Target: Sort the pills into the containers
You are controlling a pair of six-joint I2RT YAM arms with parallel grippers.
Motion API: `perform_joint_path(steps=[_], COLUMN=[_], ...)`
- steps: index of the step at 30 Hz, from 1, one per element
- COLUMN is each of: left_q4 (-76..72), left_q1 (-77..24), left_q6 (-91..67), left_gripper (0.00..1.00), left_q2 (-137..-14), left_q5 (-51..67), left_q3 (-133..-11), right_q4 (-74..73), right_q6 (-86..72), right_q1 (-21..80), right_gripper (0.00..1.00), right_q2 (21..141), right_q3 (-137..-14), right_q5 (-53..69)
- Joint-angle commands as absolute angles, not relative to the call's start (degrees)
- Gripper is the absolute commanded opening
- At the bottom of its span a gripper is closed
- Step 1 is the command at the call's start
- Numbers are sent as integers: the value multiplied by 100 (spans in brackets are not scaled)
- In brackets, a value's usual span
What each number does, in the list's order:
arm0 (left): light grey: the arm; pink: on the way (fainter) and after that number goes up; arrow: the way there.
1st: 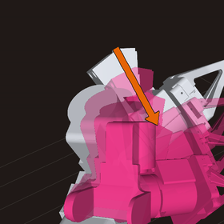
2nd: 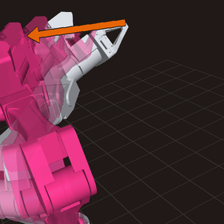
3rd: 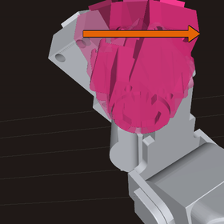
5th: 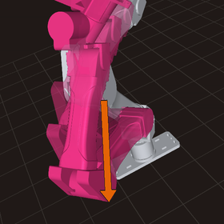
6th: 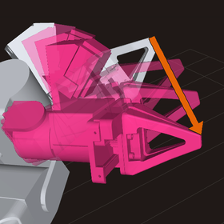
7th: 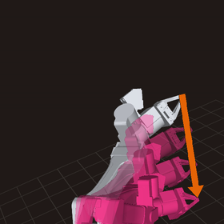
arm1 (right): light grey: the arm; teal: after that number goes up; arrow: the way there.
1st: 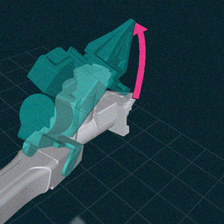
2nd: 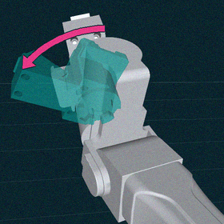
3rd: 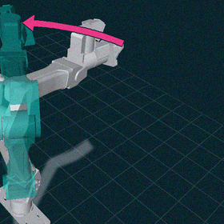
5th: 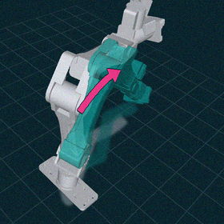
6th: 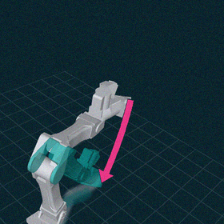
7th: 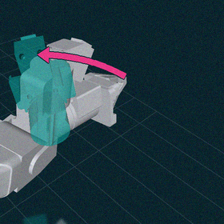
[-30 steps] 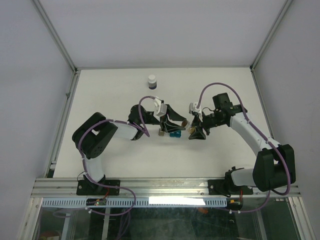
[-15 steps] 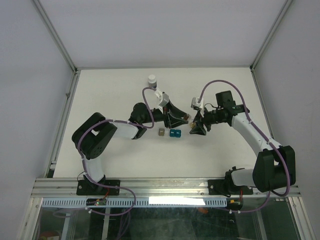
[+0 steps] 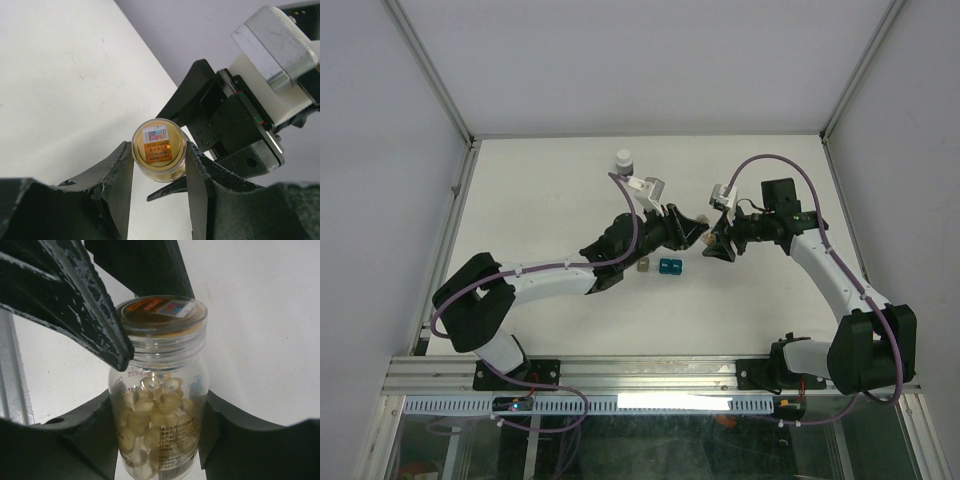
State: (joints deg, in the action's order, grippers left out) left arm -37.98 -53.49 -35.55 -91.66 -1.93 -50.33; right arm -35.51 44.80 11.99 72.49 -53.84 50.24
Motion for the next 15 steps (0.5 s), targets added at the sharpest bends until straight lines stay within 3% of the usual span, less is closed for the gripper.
perform_joint_path(steps=[1, 5, 15], left_q4=[-2854, -2145, -2250], left_q1=[-5521, -5692, -5862], left_q6=[-4452, -4981, -5414], left_gripper=[0, 0, 0], left_q2=[-8886, -8813, -8574], left_q5=[-1549, -2165, -2542], left_q3=[-5705, -6061, -6003], right_q4=[-3499, -3451, -3357], right_q6=[4311, 4270, 4226], right_q1=[1239, 1240, 1239], right_gripper=[0, 0, 0], right_q2=[6998, 7010, 7023], right_q3=[-5507, -5487, -5440], right_q5=[5270, 5213, 5102])
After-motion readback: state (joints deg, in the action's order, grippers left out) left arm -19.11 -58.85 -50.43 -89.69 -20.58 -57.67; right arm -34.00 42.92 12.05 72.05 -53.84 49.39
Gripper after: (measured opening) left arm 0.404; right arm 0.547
